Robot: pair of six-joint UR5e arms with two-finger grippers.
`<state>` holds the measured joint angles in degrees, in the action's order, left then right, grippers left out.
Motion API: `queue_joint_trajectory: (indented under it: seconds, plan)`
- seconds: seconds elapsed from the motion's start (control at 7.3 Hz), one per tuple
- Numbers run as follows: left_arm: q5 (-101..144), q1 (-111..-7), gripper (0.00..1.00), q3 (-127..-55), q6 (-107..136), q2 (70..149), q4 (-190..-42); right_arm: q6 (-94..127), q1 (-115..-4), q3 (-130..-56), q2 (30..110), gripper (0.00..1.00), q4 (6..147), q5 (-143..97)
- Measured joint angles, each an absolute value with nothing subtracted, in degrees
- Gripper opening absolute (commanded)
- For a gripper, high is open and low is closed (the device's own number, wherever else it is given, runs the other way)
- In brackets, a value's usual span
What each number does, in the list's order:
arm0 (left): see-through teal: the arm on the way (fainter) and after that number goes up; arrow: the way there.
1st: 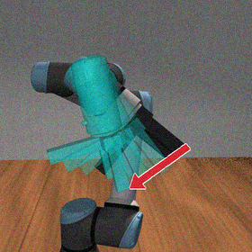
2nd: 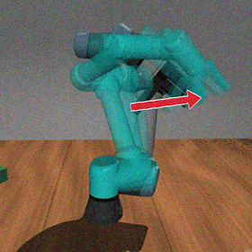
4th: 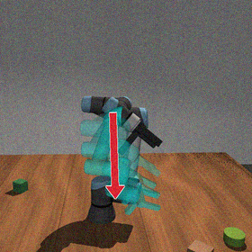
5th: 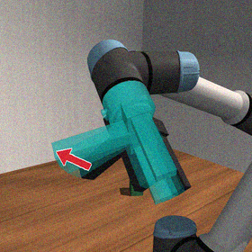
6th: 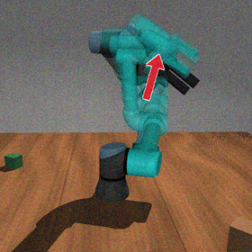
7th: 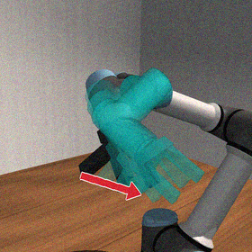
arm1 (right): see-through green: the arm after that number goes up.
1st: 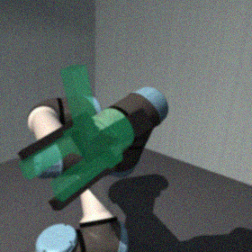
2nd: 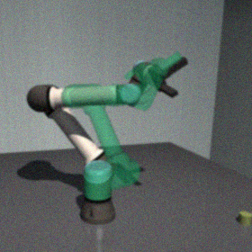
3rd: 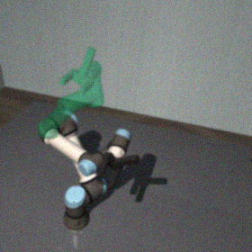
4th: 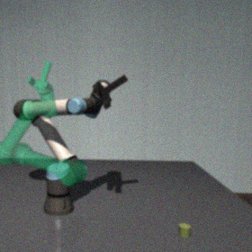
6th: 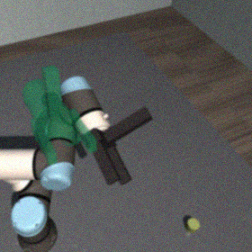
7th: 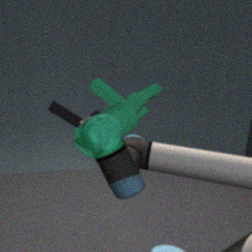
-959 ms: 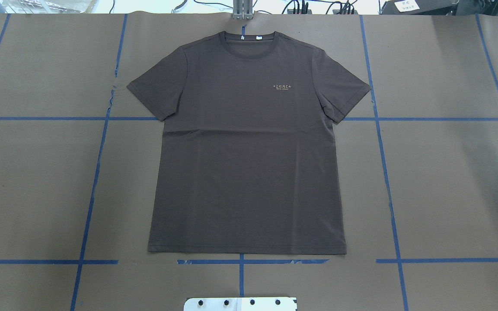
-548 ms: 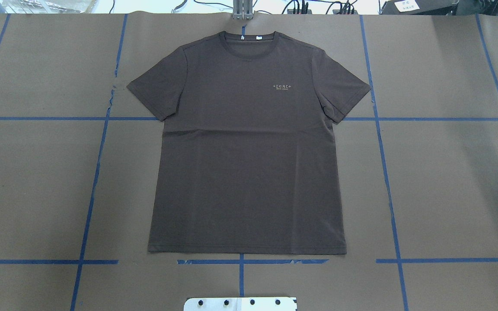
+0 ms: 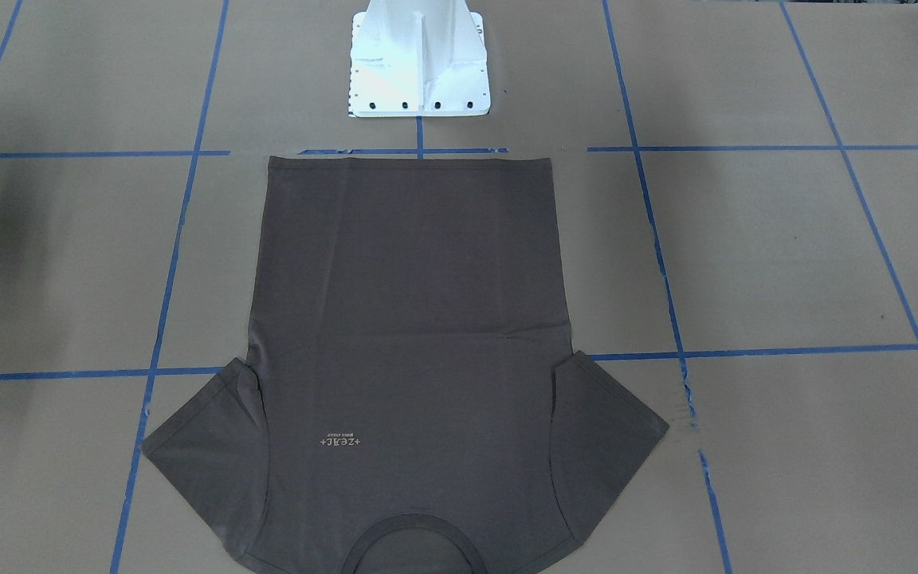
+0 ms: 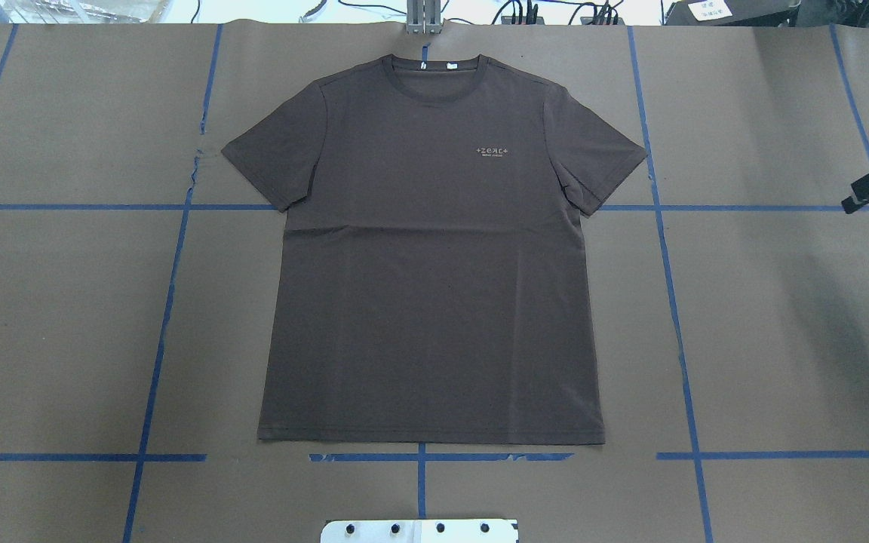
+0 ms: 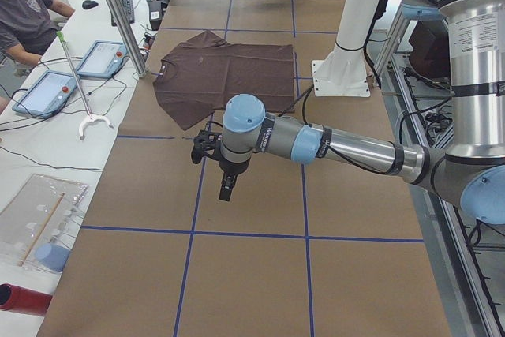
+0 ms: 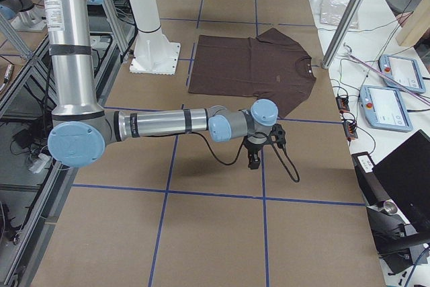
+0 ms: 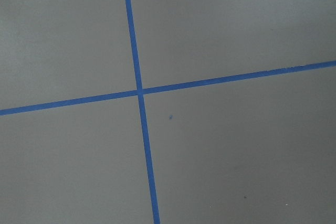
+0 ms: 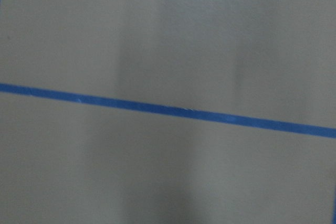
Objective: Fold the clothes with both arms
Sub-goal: 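Move the right gripper toward the sleeve nearest it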
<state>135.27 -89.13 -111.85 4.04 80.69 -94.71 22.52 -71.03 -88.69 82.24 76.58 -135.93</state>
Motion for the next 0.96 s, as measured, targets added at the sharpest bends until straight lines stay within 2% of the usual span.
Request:
queue_joint_trajectory:
  seconds: [0.41, 0.96]
  plan:
    - [135.1, -89.1, 1.00, -112.5, 4.2, 80.7, -94.8, 44.7, -61.7, -75.7, 68.2, 0.94, 64.6, -131.1]
    - [134.7, -89.2, 1.00, -112.9, 4.0, 80.7, -94.8, 55.3, -58.6, -66.0, 58.6, 0.83, 59.8, -128.2]
